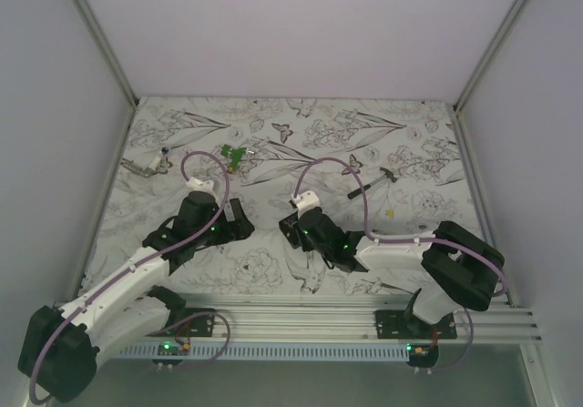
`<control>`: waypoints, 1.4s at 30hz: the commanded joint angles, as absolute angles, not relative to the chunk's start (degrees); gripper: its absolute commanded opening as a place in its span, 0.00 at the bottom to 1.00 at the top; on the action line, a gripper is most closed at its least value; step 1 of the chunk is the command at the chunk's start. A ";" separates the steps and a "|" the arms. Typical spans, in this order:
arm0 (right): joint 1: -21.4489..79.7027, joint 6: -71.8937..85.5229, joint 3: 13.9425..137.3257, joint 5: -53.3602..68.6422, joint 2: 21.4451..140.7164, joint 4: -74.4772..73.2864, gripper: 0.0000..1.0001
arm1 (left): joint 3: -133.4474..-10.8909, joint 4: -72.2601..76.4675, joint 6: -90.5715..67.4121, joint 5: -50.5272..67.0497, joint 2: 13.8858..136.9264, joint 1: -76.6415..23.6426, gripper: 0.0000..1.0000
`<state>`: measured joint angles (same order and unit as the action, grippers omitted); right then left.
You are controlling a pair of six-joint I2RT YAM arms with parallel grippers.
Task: Snap on the fuse box
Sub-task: Install the fuse at the fuse box base.
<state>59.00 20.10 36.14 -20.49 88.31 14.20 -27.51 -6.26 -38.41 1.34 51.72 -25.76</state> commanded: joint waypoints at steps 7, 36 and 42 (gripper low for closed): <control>59.41 20.34 36.69 -21.47 85.72 2.33 0.22 | -28.65 -7.71 -36.64 0.27 51.10 -25.24 1.00; 56.33 16.42 52.34 -16.60 85.84 -19.26 0.19 | -28.30 -8.08 -36.52 3.24 50.49 -25.23 0.99; 56.02 15.94 52.89 -16.26 87.66 -19.03 0.17 | -28.21 -8.14 -36.53 3.34 50.45 -25.27 1.00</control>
